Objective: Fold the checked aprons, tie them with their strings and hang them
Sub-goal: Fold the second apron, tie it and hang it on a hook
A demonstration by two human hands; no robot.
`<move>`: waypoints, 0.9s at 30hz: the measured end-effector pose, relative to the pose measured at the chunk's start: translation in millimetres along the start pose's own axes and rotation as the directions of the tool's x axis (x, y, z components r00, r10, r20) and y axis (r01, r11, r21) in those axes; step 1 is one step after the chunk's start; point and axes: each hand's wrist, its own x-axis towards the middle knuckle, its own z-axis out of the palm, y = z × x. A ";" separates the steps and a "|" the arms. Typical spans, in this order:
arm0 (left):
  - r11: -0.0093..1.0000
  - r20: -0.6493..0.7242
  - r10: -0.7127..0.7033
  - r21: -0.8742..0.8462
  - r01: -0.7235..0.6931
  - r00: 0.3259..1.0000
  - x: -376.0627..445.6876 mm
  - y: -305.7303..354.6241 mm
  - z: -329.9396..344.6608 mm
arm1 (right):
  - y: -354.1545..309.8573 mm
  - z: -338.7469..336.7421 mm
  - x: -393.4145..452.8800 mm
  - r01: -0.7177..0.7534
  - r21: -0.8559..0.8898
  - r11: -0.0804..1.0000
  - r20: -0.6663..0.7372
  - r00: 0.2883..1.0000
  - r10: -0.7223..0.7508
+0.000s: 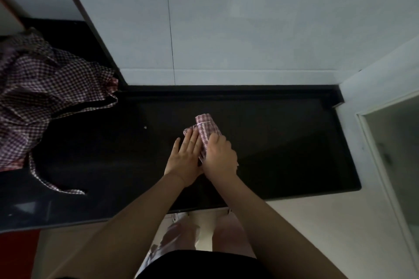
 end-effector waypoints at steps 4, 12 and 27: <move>0.990 0.007 0.075 -0.121 -0.074 0.997 2.6 -10.6 -2.6 | 2.9 5.1 -11.0 0.109 0.040 0.993 0.024 0.994 -0.110; 0.949 -0.393 0.292 0.007 -0.314 0.872 -0.6 -23.5 -29.3 | -0.1 12.8 -22.4 0.220 -0.154 0.963 0.093 0.974 -0.208; 0.988 -0.035 0.141 0.073 -0.138 0.989 -8.7 -10.2 0.1 | 9.9 29.3 -16.6 0.118 -0.442 0.889 0.094 0.992 -0.085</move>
